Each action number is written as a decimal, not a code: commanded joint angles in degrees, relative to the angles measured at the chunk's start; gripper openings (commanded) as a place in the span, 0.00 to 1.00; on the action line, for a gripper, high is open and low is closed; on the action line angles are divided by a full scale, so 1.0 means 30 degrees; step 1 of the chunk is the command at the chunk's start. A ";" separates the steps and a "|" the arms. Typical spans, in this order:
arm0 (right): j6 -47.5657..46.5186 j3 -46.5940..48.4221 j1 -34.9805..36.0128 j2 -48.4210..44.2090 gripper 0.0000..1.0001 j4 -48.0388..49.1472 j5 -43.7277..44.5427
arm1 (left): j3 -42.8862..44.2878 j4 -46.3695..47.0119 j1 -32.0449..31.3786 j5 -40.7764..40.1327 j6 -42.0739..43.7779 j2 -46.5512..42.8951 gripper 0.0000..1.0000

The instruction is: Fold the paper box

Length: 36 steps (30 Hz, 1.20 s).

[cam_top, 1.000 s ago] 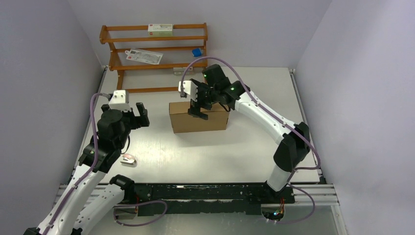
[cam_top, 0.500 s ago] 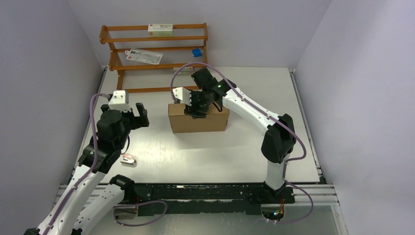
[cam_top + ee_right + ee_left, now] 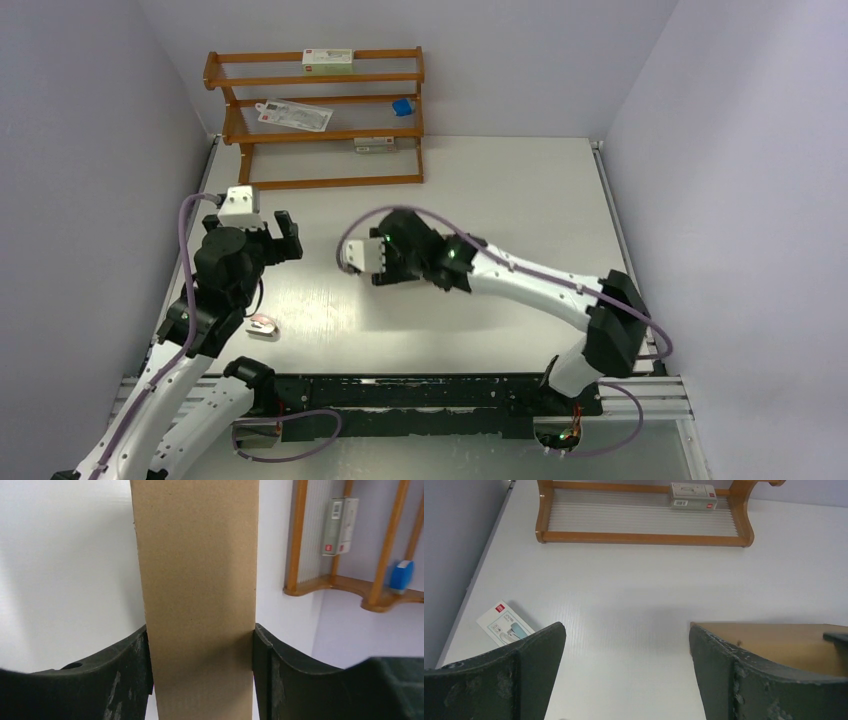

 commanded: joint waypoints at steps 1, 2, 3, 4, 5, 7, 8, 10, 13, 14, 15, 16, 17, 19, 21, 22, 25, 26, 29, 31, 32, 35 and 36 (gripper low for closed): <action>-0.1294 -0.5338 0.1678 -0.1926 0.42 0.8495 0.5390 | -0.0060 0.0169 -0.0103 -0.0925 -0.0035 -0.0548 0.98; -0.1653 -0.6582 0.2079 -0.2049 0.42 1.0262 0.6090 | -0.0098 0.0186 -0.0097 -0.0937 -0.0043 -0.0643 0.98; -0.1874 -0.7576 0.2433 -0.2020 0.42 1.1747 0.6642 | -0.0128 0.0210 -0.0096 -0.0899 -0.0062 -0.0726 0.98; -0.1946 -0.8426 0.2693 -0.1859 0.42 1.2939 0.7037 | -0.0136 0.0202 -0.0096 -0.0915 -0.0083 -0.0752 0.98; -0.2021 -0.9220 0.2964 -0.1612 0.42 1.4374 0.7493 | -0.0111 0.0201 -0.0096 -0.0943 -0.0089 -0.0729 0.98; -0.2406 -1.1084 0.3400 -0.1038 0.42 1.7293 0.8087 | -0.0066 0.0152 -0.0096 -0.1095 -0.0156 -0.0748 0.98; -0.2536 -1.1838 0.3616 -0.0608 0.42 1.8573 0.8450 | -0.0037 0.0096 -0.0096 -0.1247 -0.0216 -0.0767 0.98; -0.2559 -1.2897 0.3951 0.0343 0.43 2.0299 0.8783 | -0.0035 0.0014 -0.0096 -0.1534 -0.0278 -0.0880 0.98; -0.2524 -1.3830 0.4598 0.1919 0.45 2.1876 0.9484 | -0.0136 0.0136 -0.0096 -0.1547 -0.0295 -0.1049 0.98; -0.2455 -1.4034 0.4824 0.2215 0.46 2.2163 0.9714 | -0.0137 0.0101 -0.0096 -0.1545 -0.0310 -0.1053 0.98; -0.2304 -1.4140 0.5072 0.2457 0.47 2.2221 0.9915 | -0.0111 0.0101 -0.0096 -0.1582 -0.0323 -0.1028 0.98; -0.2065 -1.4183 0.5411 0.2663 0.49 2.2016 1.0112 | -0.0123 0.0101 -0.0096 -0.1612 -0.0343 -0.1029 0.98; -0.1819 -1.4243 0.5636 0.2817 0.53 2.1719 1.0309 | -0.0135 0.0101 -0.0096 -0.1601 -0.0353 -0.1029 0.98; -0.1296 -1.4372 0.6054 0.2979 0.62 2.1091 1.0708 | -0.0137 0.0100 -0.0096 -0.1574 -0.0338 -0.0983 0.98; -0.0437 -1.4433 0.6341 0.2860 0.71 2.0014 1.0864 | -0.0137 0.0129 -0.0096 -0.1467 -0.0350 -0.0937 0.98; 0.0032 -1.4395 0.6445 0.2735 0.76 1.9426 1.0820 | -0.0152 0.0152 -0.0096 -0.1426 -0.0342 -0.0944 0.98; 0.1349 -1.4046 0.6793 0.2250 0.93 1.7465 1.0553 | -0.0138 0.0159 -0.0096 -0.1342 -0.0354 -0.0896 0.98; 0.1867 -1.3849 0.6886 0.2095 0.99 1.6752 1.0375 | -0.0137 0.0159 -0.0096 -0.1333 -0.0328 -0.0857 0.98; 0.4006 -1.2478 0.7055 0.1626 1.00 1.3630 0.9553 | -0.0137 0.0138 -0.0096 -0.1321 -0.0325 -0.0825 0.98; 0.5083 -1.1496 0.7062 0.1024 1.00 1.2132 0.8652 | -0.0166 0.0156 -0.0096 -0.1343 -0.0319 -0.0787 0.98; 0.5530 -1.1087 0.7062 0.0744 1.00 1.1786 0.8270 | -0.0166 0.0185 -0.0085 -0.1307 -0.0298 -0.0768 0.98; 0.6515 -0.9700 0.6733 -0.0146 1.00 1.1034 0.7476 | -0.0196 0.0244 -0.0088 -0.1035 -0.0219 -0.0529 0.98; 0.6976 -0.9252 0.6497 -0.0365 1.00 1.0898 0.7244 | -0.0170 0.0203 -0.0091 -0.0848 -0.0209 -0.0421 0.98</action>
